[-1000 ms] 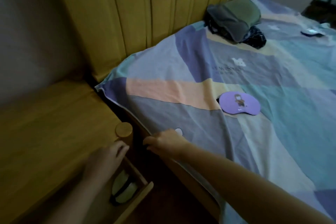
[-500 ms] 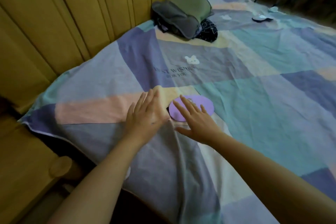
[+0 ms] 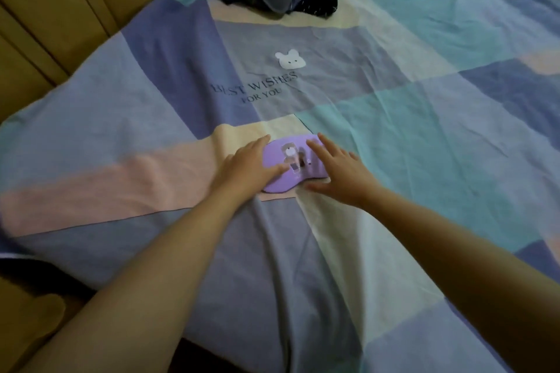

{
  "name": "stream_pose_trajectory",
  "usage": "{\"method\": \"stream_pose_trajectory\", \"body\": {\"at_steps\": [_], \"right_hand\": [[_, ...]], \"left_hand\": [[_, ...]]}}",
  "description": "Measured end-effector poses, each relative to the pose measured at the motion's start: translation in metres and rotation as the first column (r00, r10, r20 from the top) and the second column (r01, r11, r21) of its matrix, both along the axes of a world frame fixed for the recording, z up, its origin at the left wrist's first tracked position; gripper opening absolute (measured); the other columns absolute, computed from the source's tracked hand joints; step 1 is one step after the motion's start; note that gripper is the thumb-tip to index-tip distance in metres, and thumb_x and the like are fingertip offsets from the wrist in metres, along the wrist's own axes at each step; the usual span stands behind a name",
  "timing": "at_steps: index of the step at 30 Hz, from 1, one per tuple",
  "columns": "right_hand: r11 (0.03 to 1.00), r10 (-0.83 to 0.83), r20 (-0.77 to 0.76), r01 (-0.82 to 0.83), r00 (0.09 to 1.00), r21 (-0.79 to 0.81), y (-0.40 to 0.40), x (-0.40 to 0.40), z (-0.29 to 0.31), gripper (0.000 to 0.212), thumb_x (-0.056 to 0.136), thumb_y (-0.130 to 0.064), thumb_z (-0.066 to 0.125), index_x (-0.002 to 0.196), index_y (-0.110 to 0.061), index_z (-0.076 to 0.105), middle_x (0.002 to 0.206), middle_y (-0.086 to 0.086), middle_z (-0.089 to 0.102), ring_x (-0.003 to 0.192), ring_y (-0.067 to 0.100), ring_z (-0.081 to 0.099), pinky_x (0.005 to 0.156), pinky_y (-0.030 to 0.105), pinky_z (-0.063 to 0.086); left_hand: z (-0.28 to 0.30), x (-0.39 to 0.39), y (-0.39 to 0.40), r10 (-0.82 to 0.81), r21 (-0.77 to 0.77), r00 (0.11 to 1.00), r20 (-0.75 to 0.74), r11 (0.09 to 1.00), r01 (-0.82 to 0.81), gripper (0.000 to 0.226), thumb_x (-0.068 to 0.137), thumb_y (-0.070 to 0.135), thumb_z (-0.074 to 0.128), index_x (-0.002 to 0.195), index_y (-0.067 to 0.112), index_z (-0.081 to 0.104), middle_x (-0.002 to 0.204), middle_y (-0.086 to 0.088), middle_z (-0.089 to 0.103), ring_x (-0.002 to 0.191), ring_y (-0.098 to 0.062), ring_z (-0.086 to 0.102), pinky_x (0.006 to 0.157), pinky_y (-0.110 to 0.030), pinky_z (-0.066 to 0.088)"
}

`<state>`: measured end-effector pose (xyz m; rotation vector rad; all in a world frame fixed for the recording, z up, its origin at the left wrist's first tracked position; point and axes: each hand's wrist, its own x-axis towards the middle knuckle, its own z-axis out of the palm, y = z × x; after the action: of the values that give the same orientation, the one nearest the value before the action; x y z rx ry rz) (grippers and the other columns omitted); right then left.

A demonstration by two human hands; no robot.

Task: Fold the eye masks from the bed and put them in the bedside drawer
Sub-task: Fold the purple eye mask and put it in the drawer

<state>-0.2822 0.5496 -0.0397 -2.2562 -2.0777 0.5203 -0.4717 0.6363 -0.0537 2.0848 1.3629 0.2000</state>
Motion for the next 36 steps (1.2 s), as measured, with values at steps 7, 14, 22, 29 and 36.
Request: {"method": "stream_pose_trajectory", "body": {"at_steps": [7,14,22,29,36], "right_hand": [[0.978,-0.198,-0.191,0.206,0.961,0.023,0.011,-0.011,-0.004,0.087,0.078,-0.045,0.070,0.148,-0.021,0.024,0.157,0.004,0.023,0.139,0.026,0.031,0.109,0.040,0.032],[0.933,-0.292,-0.247,0.332,0.924,0.141,0.015,-0.008,0.003,0.093,0.068,-0.035,0.080,0.144,-0.012,0.032,0.149,0.010,0.034,0.134,0.029,0.035,0.108,0.041,0.032],[0.773,-0.328,-0.857,0.635,0.397,-0.002,0.012,-0.025,0.020,0.076,0.071,-0.013,0.082,0.136,-0.015,0.044,0.126,0.004,0.055,0.105,0.015,0.060,0.080,0.021,0.053],[0.750,-0.259,-0.933,0.661,0.250,-0.031,0.011,-0.026,0.040,0.017,0.083,-0.007,0.069,0.100,-0.005,0.068,0.091,0.013,0.067,0.083,0.016,0.060,0.077,0.032,0.047],[0.620,-0.345,-0.933,0.771,0.101,-0.146,-0.007,-0.010,0.037,0.011,0.084,-0.012,0.069,0.091,-0.003,0.068,0.089,0.014,0.067,0.083,0.022,0.062,0.080,0.039,0.050]], "left_hand": [[0.001,0.020,0.024,0.071,-0.110,0.962,0.263,0.993,-0.044,0.030,0.077,0.035,0.072,0.103,0.023,0.066,0.104,0.005,0.068,0.096,-0.017,0.061,0.086,-0.035,0.050],[0.023,0.032,0.039,-0.204,-0.285,0.922,0.328,0.910,0.302,0.016,0.076,0.035,0.073,0.080,0.020,0.070,0.072,0.009,0.063,0.067,-0.009,0.055,0.059,-0.023,0.040],[0.050,0.046,0.035,-0.124,-0.288,0.830,0.544,0.902,0.323,0.010,0.082,0.029,0.070,0.092,0.026,0.068,0.084,0.011,0.071,0.076,0.001,0.062,0.068,-0.015,0.047],[0.066,0.054,0.032,-0.147,-0.115,0.827,0.543,0.962,0.247,0.006,0.078,0.033,0.073,0.082,0.032,0.068,0.085,0.008,0.063,0.081,-0.007,0.056,0.066,-0.010,0.038],[0.058,0.044,0.026,0.133,-0.438,0.831,0.540,0.888,0.143,0.034,0.079,0.029,0.073,0.110,0.019,0.060,0.099,0.001,0.067,0.082,-0.012,0.064,0.054,-0.018,0.049]]}}
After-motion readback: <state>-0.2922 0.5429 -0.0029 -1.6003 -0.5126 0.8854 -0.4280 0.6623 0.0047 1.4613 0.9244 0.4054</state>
